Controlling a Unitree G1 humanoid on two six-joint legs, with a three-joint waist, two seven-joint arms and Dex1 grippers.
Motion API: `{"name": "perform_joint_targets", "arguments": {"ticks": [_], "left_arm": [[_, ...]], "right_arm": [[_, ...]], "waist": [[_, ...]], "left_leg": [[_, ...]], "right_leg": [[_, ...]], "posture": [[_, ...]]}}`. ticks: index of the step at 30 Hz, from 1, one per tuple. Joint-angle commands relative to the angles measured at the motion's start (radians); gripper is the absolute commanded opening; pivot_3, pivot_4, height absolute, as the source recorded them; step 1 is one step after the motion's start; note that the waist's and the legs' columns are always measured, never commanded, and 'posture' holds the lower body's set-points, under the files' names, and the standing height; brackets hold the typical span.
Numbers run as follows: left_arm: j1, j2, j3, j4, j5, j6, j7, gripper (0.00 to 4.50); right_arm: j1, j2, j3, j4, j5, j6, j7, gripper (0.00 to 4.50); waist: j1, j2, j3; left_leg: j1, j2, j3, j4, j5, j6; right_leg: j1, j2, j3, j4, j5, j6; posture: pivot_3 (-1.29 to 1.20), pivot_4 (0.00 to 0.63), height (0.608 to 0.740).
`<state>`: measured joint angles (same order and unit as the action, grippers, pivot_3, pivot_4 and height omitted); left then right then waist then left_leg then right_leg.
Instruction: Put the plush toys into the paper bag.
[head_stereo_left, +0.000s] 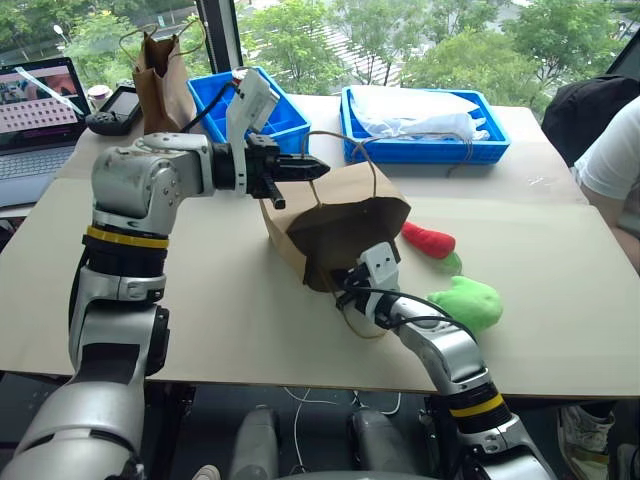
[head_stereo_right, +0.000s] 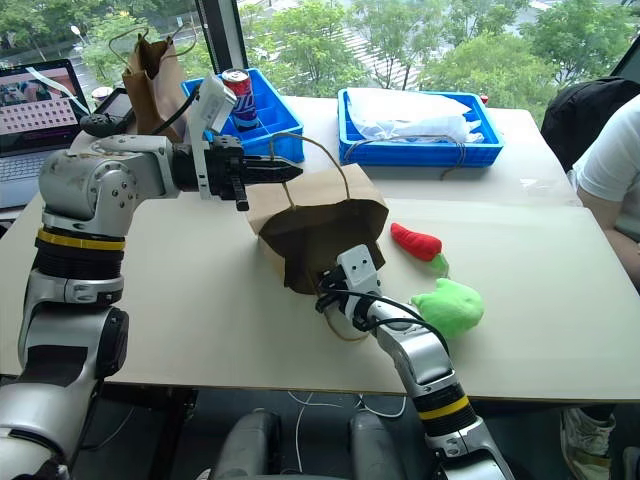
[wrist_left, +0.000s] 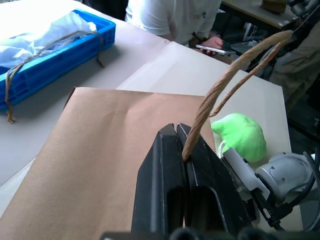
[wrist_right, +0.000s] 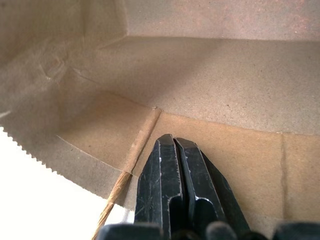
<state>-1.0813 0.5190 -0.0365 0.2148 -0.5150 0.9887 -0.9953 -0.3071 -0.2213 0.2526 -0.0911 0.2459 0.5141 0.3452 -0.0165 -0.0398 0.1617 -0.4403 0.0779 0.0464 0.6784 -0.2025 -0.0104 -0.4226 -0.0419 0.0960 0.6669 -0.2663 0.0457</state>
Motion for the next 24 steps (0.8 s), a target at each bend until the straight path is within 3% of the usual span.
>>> {"name": "perform_joint_targets", "arguments": {"ticks": [1,12,17,24], "left_arm": [[-0.042,-0.022,0.057,0.006,-0.038,0.042,0.044,0.0],[-0.078,-0.093,0.149,0.032,-0.109,0.138,0.153,0.0],[-0.025,-0.078,0.085,-0.063,-0.144,0.182,0.092,0.0],[0.015,-0.058,0.024,-0.124,-0.167,0.177,0.025,0.0]], "right_arm": [[0.022,0.0,0.006,0.007,-0.015,0.042,0.015,0.04],[0.037,-0.003,-0.012,-0.033,-0.029,0.064,0.022,0.04],[0.027,0.016,-0.043,-0.095,-0.009,0.043,0.025,0.04],[0.003,0.012,-0.148,-0.256,0.068,0.126,0.02,2.2]], "waist": [[0.0,0.0,0.0],[-0.001,0.0,0.0],[-0.001,0.0,0.0],[-0.001,0.0,0.0]], "left_leg": [[0.0,0.0,0.0,0.0,0.0,0.0],[0.0,0.0,0.0,0.0,0.0,0.0],[0.0,0.0,0.0,0.0,0.0,0.0],[-0.001,0.0,0.0,-0.001,0.0,-0.001]], "right_leg": [[0.0,0.0,0.0,0.0,0.0,0.0],[0.0,0.0,0.0,0.0,0.0,0.0],[0.0,0.0,0.0,0.0,0.0,0.0],[-0.001,0.0,0.0,0.0,0.0,0.0]], "posture": [[0.0,0.15,0.71],[0.0,0.15,0.71],[0.0,0.15,0.71],[0.0,0.15,0.71]]}}
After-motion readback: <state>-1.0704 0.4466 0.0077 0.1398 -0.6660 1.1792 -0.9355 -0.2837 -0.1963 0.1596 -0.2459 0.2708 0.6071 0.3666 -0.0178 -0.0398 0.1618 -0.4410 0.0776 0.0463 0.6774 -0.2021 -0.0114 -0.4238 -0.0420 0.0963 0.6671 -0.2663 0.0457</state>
